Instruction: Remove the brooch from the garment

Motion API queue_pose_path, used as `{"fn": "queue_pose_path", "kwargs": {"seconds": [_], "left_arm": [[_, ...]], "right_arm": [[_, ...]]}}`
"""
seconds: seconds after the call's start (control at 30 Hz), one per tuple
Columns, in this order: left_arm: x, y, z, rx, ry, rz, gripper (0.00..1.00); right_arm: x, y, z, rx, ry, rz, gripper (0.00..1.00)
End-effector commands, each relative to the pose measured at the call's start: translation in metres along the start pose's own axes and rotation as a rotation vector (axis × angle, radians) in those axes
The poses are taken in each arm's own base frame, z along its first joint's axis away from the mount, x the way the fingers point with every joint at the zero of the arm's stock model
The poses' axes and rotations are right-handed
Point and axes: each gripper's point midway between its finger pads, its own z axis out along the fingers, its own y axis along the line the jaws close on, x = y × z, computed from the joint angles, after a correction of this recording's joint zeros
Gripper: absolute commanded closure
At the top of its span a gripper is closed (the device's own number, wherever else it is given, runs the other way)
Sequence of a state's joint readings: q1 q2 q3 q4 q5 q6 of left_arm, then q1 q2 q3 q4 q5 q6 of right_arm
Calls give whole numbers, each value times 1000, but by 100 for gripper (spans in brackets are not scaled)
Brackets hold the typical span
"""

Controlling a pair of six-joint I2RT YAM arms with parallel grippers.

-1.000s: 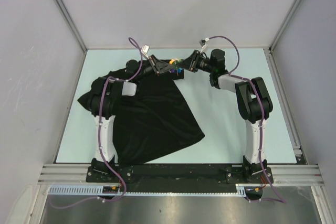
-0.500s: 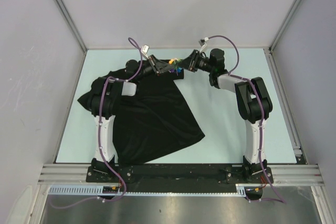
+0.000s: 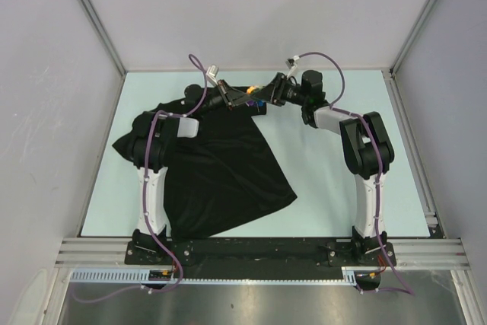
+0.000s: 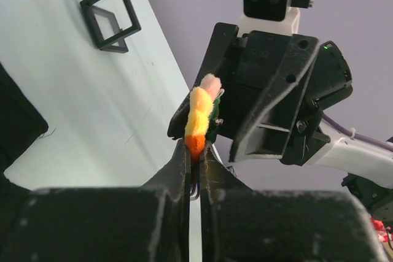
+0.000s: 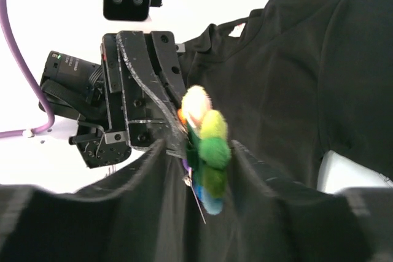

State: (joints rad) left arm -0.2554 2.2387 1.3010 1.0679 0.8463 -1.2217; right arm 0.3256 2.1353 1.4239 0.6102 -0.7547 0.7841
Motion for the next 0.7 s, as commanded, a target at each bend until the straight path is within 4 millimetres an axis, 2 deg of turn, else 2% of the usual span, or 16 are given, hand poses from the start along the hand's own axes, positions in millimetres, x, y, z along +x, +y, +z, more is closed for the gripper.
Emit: {"fn": "queue_pose_path", "kwargs": {"seconds": [0.0, 0.27, 0.37, 0.53, 0.67], "left_arm": [[-5, 7, -1, -19, 10, 6, 100], [-7, 42, -14, -113, -5, -98, 100], [-10, 46, -19, -132, -21, -110, 100], [-21, 57, -37, -209, -97, -114, 100], [-24, 56, -42, -210, -98, -118, 100]], "right_arm": [[-7, 6, 3, -9, -11, -17, 44], [-2, -7, 5, 26, -10, 17, 26], [2, -16, 5, 59, -5, 24, 22], [11, -24, 8, 103, 22, 15, 21], [16, -32, 14, 132, 33, 5, 23]]}}
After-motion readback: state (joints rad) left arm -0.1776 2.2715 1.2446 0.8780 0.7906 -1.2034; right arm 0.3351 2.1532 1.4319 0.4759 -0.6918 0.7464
